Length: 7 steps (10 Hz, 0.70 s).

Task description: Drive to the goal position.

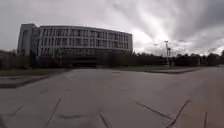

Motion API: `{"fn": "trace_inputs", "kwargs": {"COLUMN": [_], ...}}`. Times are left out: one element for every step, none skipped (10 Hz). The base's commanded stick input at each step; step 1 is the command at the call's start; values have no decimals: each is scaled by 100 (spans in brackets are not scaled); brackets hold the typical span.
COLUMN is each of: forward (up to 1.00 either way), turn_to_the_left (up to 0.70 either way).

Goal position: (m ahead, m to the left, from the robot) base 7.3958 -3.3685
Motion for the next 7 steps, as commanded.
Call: {"fn": "trace_inputs", "kwargs": {"forward": [70,70,70,70,70,70,70], "turn_to_the_left": [0,0,0,0,0,0,0]}}
